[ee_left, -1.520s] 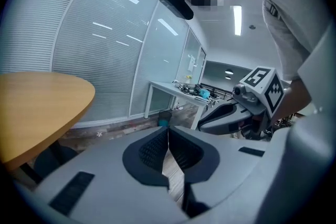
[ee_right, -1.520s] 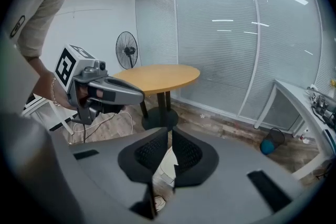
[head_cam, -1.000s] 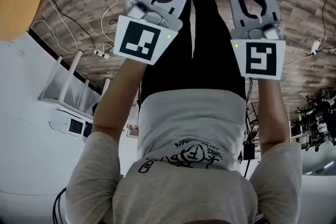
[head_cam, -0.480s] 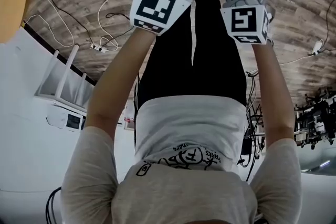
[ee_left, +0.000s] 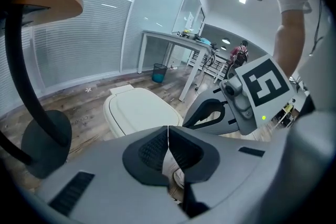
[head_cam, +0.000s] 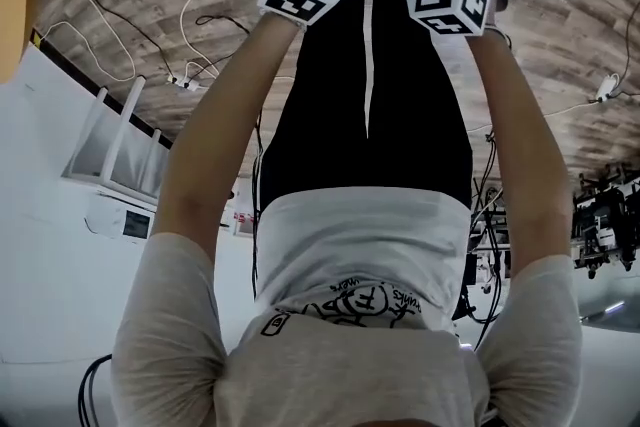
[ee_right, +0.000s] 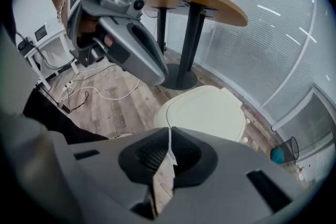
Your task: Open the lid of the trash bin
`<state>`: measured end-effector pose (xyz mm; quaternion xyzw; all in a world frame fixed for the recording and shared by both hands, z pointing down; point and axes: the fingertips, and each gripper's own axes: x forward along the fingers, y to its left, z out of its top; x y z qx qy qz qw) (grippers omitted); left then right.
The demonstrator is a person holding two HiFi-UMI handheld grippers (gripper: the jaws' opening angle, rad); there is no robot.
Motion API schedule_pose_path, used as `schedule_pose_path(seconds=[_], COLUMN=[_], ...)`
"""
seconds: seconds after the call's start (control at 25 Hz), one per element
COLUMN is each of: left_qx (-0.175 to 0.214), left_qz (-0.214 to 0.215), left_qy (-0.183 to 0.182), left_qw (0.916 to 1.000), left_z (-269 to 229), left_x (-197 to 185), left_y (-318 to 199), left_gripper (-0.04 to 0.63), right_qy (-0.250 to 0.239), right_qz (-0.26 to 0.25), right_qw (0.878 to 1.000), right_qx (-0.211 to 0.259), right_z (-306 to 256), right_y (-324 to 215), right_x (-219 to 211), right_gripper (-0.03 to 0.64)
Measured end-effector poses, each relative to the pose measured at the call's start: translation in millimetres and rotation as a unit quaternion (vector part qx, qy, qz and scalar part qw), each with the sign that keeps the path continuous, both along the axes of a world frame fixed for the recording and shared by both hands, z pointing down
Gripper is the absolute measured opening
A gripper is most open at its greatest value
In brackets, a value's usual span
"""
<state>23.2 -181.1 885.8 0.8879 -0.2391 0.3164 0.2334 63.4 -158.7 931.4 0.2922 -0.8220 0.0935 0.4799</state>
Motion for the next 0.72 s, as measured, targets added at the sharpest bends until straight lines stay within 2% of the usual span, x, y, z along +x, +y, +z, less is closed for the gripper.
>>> schedule_pose_path(seconds=[0.12, 0.4, 0.72], left_qx=[-0.004, -0.017, -0.027], left_qz=[0.018, 0.032, 0.018], left_qy=[-0.015, -0.045, -0.059], left_qw=[0.9997, 0.9983, 0.9977], left_z=[16, 43, 57], left_x=[-3, -2, 1], left_y=[6, 16, 18], left_gripper=[0.020, 0.020, 0.020], right_qy=[0.017, 0.049, 0.075], right_qz=[-0.016, -0.008, -0.011], right_qw=[1.000, 0.998, 0.996], right_qx=[-0.007, -0.038, -0.053], right_z=[18, 51, 67], right_y=[4, 10, 10], right_x=[-2, -1, -3], right_gripper=[0.025, 0.040, 0.051])
